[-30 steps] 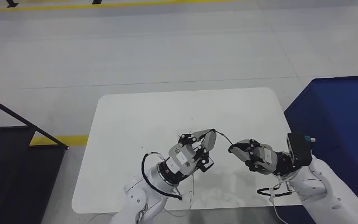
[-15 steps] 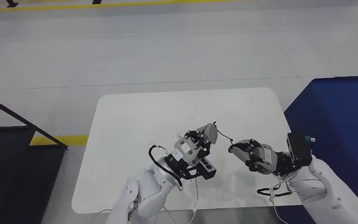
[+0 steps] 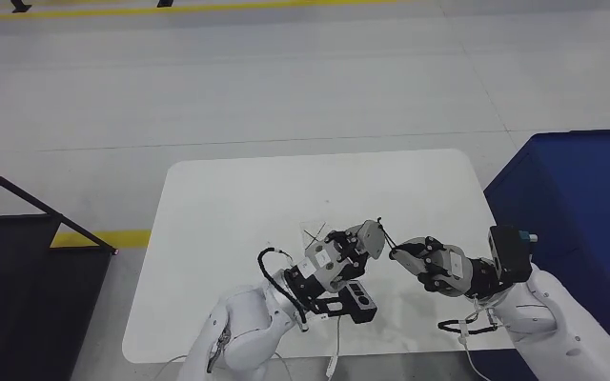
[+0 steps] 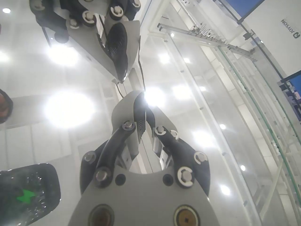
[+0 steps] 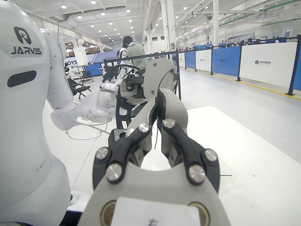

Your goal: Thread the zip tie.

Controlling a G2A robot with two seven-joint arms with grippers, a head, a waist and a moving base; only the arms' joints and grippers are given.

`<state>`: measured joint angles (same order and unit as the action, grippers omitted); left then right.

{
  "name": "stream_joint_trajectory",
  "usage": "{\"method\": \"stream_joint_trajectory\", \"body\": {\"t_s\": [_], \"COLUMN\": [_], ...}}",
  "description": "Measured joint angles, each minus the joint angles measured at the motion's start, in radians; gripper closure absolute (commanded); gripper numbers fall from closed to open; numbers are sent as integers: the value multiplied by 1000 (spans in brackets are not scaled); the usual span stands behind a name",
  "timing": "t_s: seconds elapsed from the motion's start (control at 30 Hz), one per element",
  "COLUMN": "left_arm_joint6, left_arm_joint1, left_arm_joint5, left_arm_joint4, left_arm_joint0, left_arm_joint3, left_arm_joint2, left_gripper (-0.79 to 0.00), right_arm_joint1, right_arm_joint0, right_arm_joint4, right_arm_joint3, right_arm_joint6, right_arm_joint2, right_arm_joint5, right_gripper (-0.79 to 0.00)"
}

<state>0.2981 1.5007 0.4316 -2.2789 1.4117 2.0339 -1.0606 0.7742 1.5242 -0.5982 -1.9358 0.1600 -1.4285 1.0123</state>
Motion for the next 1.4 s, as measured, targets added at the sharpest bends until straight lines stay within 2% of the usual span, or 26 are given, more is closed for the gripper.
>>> {"method": "stream_joint_trajectory", "body": {"t_s": [0.37, 0.53, 0.63, 0.7, 0.83, 0.93, 1.03, 1.2, 1.3, 1.4], "left_arm_joint6": [-194, -203, -189, -189, -100, -85, -140, -123, -2, 246], "left_arm_joint1": [-9, -18, -24, -27, -36, -40, -40, -40, -47, -52], "left_arm_joint5": [20, 54, 61, 43, 5, 18, 6, 6, 51, 78], "left_arm_joint4": [112, 90, 131, 167, 264, 393, 441, 440, 515, 549], "left_arm_joint0": [3, 17, 21, 16, -32, -65, -82, -79, -92, -92], "left_arm_joint3": [49, 110, 122, 101, 5, -50, -58, -60, -64, -47], "left_arm_joint2": [-39, -75, -103, -128, -167, -153, -149, -146, -113, -81], "left_gripper": [0, 0, 0, 0, 0, 0, 0, 0, 0, 0], "right_arm_joint1": [0, 3, 5, 6, 7, 8, 8, 8, 8, 8], "right_arm_joint0": [0, -4, -10, -14, -29, -29, -29, -29, -29, -29], "right_arm_joint4": [0, 35, 54, 71, 120, 143, 143, 143, 143, 143], "right_arm_joint3": [0, 1, 13, 27, 58, 63, 63, 63, 63, 63], "right_arm_joint6": [0, -28, -40, -42, -63, -82, -83, -82, -82, -82], "right_arm_joint2": [0, -8, -32, -49, -88, -97, -96, -96, -96, -96], "right_arm_joint5": [0, -27, -49, -68, -95, -87, -86, -86, -87, -87], "right_gripper": [0, 0, 0, 0, 0, 0, 0, 0, 0, 0]}}
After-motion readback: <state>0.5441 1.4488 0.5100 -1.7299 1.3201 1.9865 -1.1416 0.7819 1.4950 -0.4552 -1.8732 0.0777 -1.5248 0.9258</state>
